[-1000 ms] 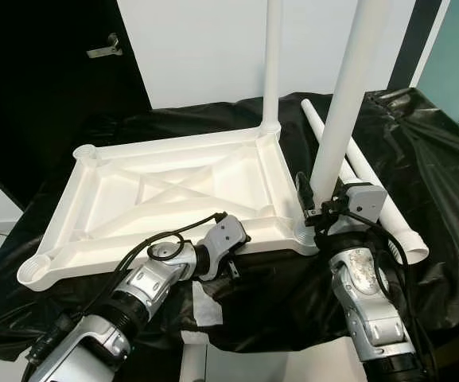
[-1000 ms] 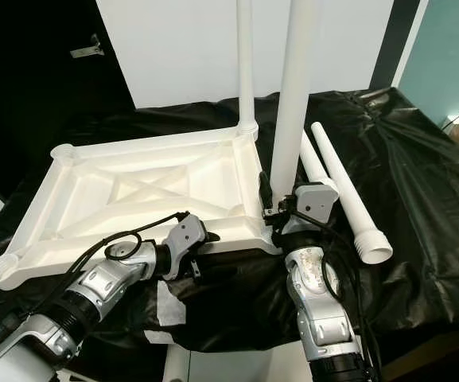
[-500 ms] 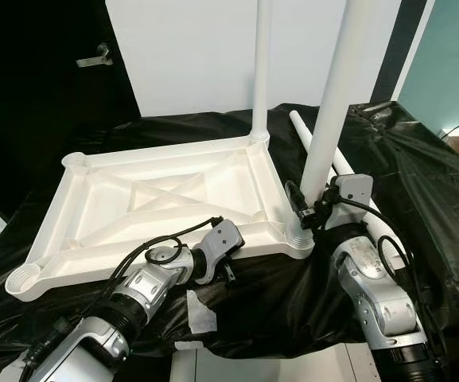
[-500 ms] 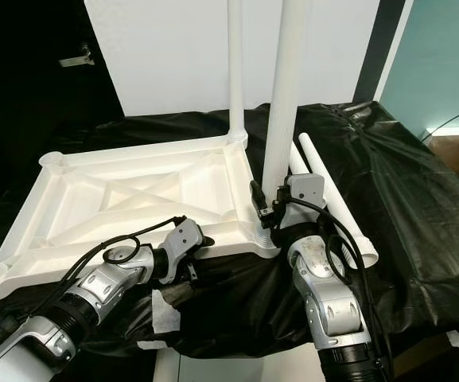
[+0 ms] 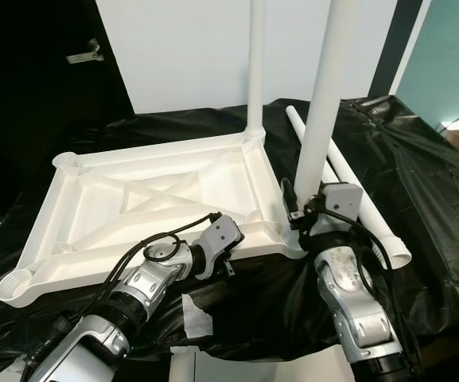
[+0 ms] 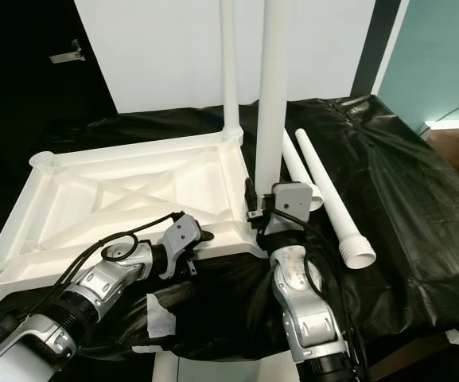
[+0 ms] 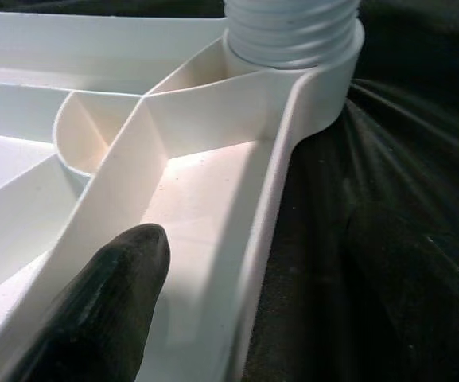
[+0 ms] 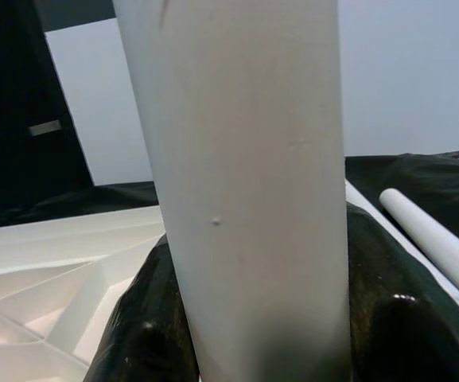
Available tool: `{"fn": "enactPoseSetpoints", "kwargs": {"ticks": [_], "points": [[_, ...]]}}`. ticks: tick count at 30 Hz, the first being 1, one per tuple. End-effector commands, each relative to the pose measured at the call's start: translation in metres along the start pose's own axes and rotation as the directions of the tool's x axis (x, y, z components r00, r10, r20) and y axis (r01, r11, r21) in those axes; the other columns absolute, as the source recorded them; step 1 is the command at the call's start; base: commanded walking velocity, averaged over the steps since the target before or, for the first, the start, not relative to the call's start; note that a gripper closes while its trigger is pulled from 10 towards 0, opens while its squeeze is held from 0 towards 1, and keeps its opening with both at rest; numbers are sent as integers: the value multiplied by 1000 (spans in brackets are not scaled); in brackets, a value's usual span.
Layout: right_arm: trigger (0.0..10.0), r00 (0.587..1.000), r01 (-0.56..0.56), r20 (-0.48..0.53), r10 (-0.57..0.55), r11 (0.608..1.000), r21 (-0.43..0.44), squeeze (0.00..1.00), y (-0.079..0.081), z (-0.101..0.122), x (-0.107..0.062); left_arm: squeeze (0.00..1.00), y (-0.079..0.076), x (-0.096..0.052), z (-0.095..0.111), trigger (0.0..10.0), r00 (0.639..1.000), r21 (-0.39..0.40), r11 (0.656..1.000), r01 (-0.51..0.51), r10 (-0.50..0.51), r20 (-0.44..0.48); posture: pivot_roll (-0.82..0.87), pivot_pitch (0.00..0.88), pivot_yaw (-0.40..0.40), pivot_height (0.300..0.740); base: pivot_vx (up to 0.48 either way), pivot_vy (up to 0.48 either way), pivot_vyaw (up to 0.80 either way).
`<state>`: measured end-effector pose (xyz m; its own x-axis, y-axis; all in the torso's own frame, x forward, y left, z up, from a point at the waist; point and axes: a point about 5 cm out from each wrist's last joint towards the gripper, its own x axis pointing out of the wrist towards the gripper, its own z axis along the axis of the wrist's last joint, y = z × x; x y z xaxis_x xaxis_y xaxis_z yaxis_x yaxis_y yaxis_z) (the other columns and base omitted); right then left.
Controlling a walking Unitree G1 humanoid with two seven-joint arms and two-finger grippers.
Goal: Building children table
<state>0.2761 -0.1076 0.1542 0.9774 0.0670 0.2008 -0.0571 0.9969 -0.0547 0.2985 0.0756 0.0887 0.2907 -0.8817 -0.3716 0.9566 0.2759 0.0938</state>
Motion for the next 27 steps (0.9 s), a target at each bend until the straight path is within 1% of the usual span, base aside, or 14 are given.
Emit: {"fn": "enactPoseSetpoints", "kwargs": {"ticks": [1,6,8,9,11,12,14,15,18,19,20,21,25,27], "points": [[10000,971,86,-219,-97,995,-57,0,-9,-46,-11,0,-16,-1,-11,10000,973,-39,973,227,-228,-37,-114,48,68,740,0,0,0],[10000,975,144,-168,-145,989,-18,0,-3,-45,-4,0,-17,-1,-13,10000,973,-50,973,225,-227,-33,-103,48,67,740,0,0,0],[10000,980,127,-151,-129,992,-17,0,1,-43,-1,0,-18,-1,-13,10000,974,-52,973,224,-226,-32,-101,49,64,740,0,0,0],[10000,986,89,-135,-93,995,-35,0,7,-44,-1,0,-18,-1,-14,10000,975,-56,974,220,-222,-30,-96,47,60,740,0,0,0],[10000,990,59,-129,-65,997,-50,0,11,-44,-2,0,-18,0,-14,10000,976,-59,975,216,-218,-28,-92,47,58,740,0,0,0],[10000,991,42,-125,-49,997,-61,784,13,-45,-3,0,-18,0,-14,10000,976,-60,975,213,-215,-26,-92,47,58,740,0,0,0],[10000,991,42,-125,-49,997,-61,784,13,-45,-3,0,-18,0,-14,10000,976,-60,975,213,-215,-26,-92,47,58,740,0,0,0],[10000,991,36,-128,-44,997,-64,1000,13,-46,-3,0,-18,0,-14,10000,977,-63,976,209,-211,-23,-93,45,54,740,0,0,0],[10000,992,33,-122,-41,997,-67,1000,10,-45,-3,0,-18,-1,-15,10000,979,-68,977,203,-205,-21,-99,42,52,740,0,0,0],[10000,994,26,-106,-33,997,-74,894,9,-43,-2,0,-18,0,-16,10000,979,-71,977,200,-202,-20,-107,39,50,740,0,0,0],[10000,994,26,-106,-33,997,-74,894,9,-43,-2,0,-18,0,-16,10000,979,-71,977,200,-202,-20,-107,39,50,740,0,0,0],[10000,996,17,-80,-24,996,-88,0,8,-39,-2,0,-18,0,-16,10000,980,-72,978,197,-199,-18,-112,36,49,740,0,0,0],[10000,997,12,-70,-18,996,-93,0,7,-38,-2,0,-18,1,-16,10000,980,-72,978,197,-198,-18,-112,36,49,740,0,0,0],[10000,999,-33,-22,31,992,-122,0,5,-30,-1,0,-17,2,-14,10000,980,-70,978,196,-197,-14,-117,34,48,740,0,0,0]]}}
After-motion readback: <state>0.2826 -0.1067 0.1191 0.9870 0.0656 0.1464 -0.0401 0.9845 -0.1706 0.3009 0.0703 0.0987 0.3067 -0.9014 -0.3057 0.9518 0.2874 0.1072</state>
